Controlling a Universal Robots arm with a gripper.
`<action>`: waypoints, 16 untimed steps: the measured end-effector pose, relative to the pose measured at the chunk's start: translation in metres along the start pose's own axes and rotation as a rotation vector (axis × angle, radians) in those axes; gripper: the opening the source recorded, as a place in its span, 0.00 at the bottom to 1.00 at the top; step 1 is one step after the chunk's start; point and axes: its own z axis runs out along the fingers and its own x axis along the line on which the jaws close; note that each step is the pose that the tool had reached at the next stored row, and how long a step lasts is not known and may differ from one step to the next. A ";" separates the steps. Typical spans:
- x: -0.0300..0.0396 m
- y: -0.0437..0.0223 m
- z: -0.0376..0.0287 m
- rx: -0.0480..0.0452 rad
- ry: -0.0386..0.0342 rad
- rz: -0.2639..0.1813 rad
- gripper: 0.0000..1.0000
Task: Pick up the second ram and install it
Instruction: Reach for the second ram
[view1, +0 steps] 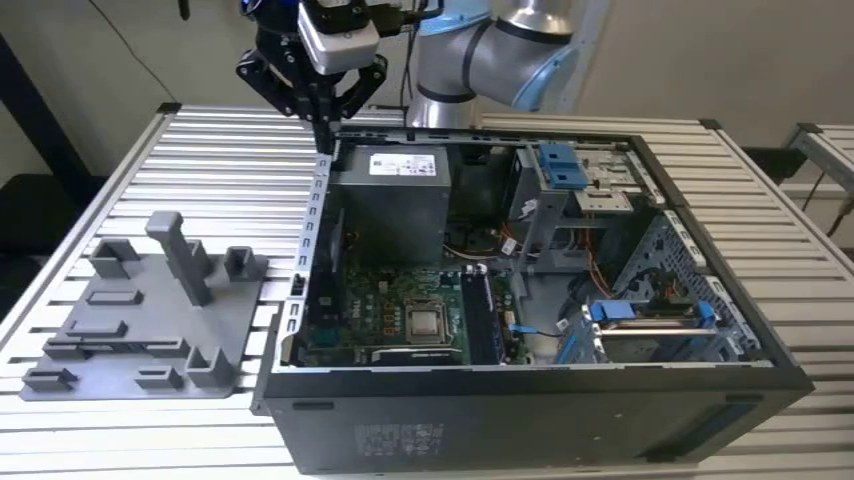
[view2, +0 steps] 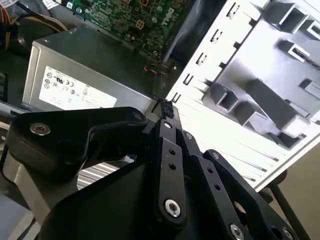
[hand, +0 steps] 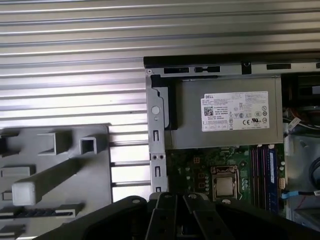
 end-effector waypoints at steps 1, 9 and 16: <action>0.0023 -0.0002 -0.0001 0.0000 -0.0006 0.000 0.11; 0.0209 -0.0015 -0.0007 -0.0003 -0.0048 0.000 0.11; 0.0401 -0.0028 -0.0014 -0.0007 -0.0095 0.000 0.11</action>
